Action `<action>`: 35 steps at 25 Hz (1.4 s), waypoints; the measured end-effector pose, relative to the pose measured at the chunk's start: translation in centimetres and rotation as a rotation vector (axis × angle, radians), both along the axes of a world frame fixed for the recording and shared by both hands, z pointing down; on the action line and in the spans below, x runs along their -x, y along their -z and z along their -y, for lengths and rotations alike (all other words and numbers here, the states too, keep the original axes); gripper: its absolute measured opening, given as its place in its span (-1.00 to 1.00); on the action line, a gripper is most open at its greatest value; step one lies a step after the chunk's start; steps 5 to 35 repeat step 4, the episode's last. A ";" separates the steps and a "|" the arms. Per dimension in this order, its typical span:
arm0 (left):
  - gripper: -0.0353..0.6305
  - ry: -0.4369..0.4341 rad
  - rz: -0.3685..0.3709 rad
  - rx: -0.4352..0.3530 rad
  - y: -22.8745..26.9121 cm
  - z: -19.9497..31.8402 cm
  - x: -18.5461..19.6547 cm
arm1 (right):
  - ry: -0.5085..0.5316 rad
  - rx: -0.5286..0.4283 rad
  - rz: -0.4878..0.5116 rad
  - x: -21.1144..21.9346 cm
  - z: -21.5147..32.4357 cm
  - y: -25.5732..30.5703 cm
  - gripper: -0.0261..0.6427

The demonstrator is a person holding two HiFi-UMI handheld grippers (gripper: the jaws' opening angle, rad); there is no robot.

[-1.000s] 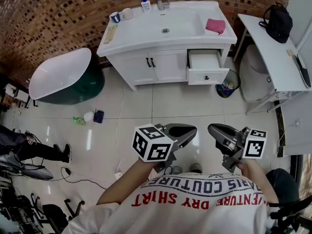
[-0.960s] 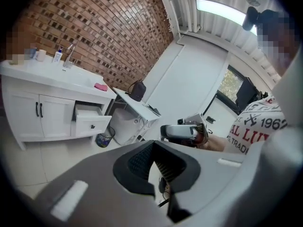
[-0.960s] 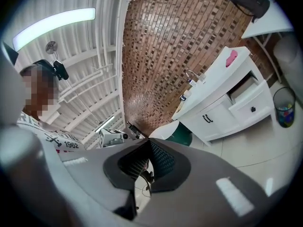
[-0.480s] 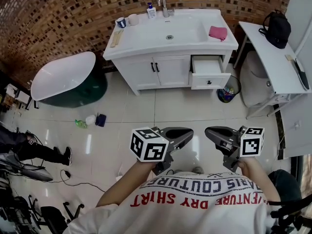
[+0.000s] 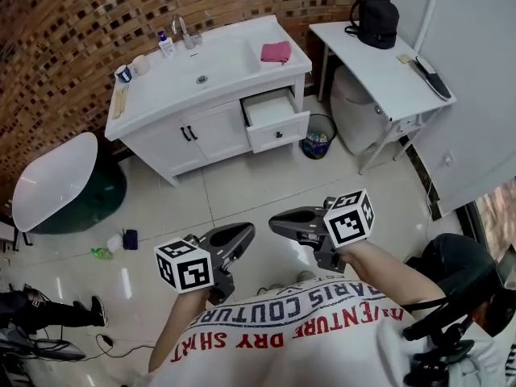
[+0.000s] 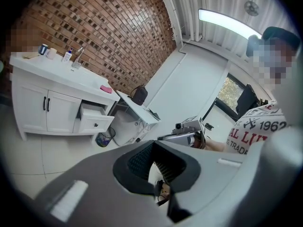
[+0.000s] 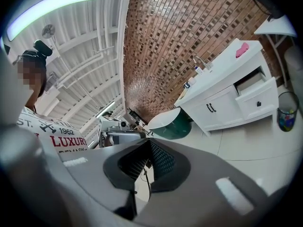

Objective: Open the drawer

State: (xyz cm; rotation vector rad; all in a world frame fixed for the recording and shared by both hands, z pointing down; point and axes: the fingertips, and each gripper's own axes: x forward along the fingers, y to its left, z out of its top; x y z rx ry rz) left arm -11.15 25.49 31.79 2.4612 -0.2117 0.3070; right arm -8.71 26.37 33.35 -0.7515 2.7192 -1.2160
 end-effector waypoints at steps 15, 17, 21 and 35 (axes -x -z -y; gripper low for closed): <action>-0.93 -0.003 0.003 -0.003 -0.1 -0.6 -0.3 | 0.007 -0.008 -0.011 -0.2 -1.0 0.1 -0.90; -0.93 -0.003 0.003 -0.003 -0.1 -0.6 -0.3 | 0.007 -0.008 -0.011 -0.2 -1.0 0.1 -0.90; -0.93 -0.003 0.003 -0.003 -0.1 -0.6 -0.3 | 0.007 -0.008 -0.011 -0.2 -1.0 0.1 -0.90; -0.93 -0.003 0.003 -0.003 -0.1 -0.6 -0.3 | 0.007 -0.008 -0.011 -0.2 -1.0 0.1 -0.90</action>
